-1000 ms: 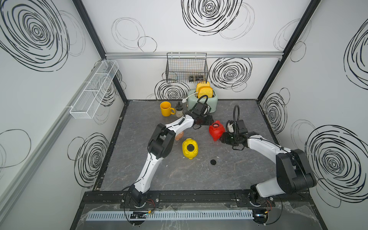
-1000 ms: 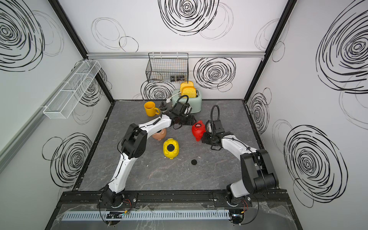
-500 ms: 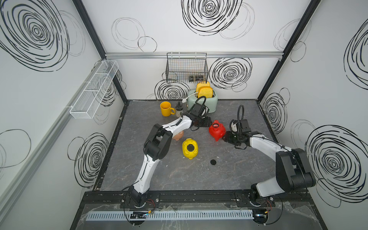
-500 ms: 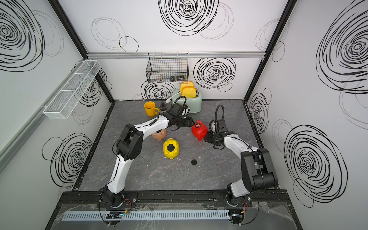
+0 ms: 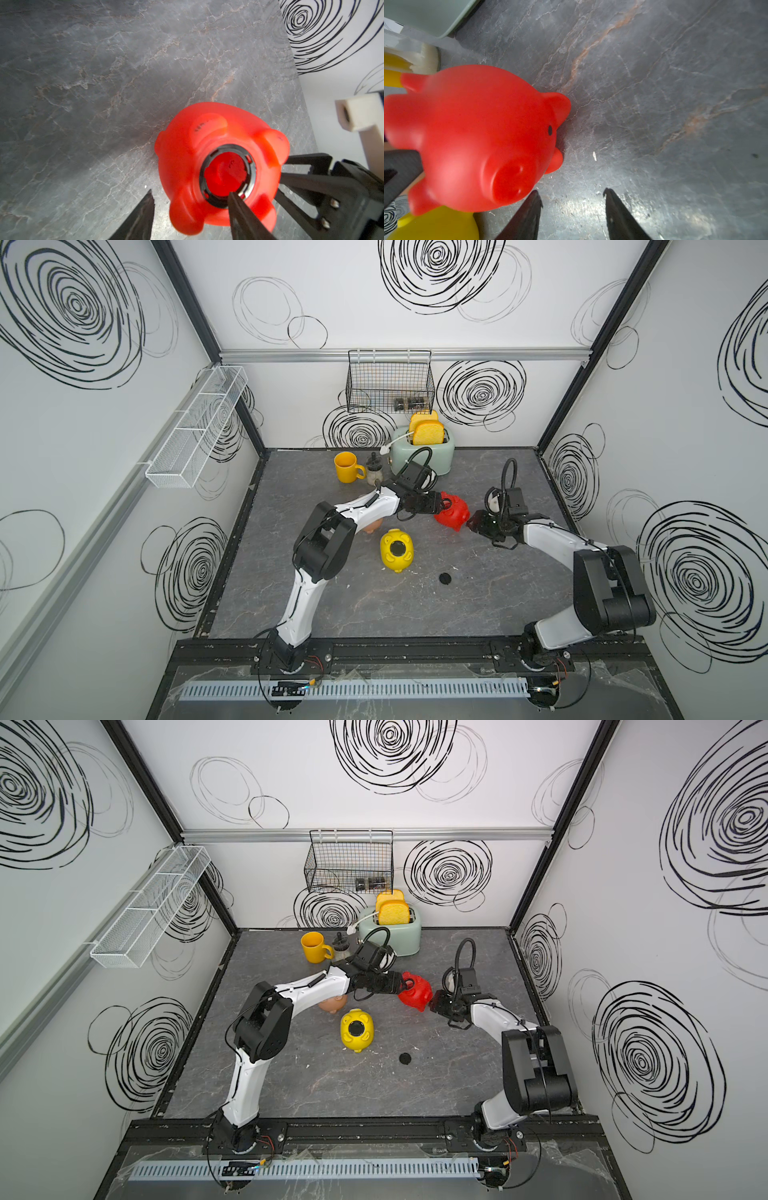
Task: Close piggy banks
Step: Adjust the piggy bank at the center of the board.
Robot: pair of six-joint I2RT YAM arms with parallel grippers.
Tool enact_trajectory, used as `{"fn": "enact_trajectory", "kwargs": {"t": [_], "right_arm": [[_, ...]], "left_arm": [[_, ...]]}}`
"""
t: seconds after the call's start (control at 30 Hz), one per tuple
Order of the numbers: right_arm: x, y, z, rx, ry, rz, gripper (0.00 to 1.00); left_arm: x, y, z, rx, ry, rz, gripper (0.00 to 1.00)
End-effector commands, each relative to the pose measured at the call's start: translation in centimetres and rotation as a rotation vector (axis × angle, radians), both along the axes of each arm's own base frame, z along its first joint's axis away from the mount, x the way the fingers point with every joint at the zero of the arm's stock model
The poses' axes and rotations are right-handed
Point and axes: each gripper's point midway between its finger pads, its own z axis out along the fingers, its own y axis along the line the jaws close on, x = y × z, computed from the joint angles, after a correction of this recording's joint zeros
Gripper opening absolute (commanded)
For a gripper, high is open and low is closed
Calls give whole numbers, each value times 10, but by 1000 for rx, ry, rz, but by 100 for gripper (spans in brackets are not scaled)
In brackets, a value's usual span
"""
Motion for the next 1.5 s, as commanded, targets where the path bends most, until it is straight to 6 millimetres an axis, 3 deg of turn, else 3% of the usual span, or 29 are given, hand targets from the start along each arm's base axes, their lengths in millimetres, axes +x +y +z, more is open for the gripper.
{"fn": "enact_trajectory", "kwargs": {"t": [0.0, 0.3, 0.57, 0.87, 1.23, 1.37, 1.47], "right_arm": [[8, -1, 3, 36, -13, -23, 53], [17, -4, 6, 64, -19, -42, 53], [8, -4, 4, 63, -6, -40, 54], [-10, 14, 0, 47, 16, 25, 54], [-13, 39, -8, 19, 31, 85, 54], [-10, 41, -7, 21, 31, 93, 54], [-7, 34, -7, 13, 31, 81, 54]], "left_arm": [[-6, -9, 35, -74, -50, -21, 61], [-20, -12, 62, -109, -67, -65, 61], [18, 5, 65, -47, -168, -2, 62], [71, -1, 50, -178, -152, 56, 64], [88, -24, 25, -198, -115, 28, 73], [89, -29, 9, -157, -86, 13, 73], [84, -38, 8, -171, -72, -12, 73]]}}
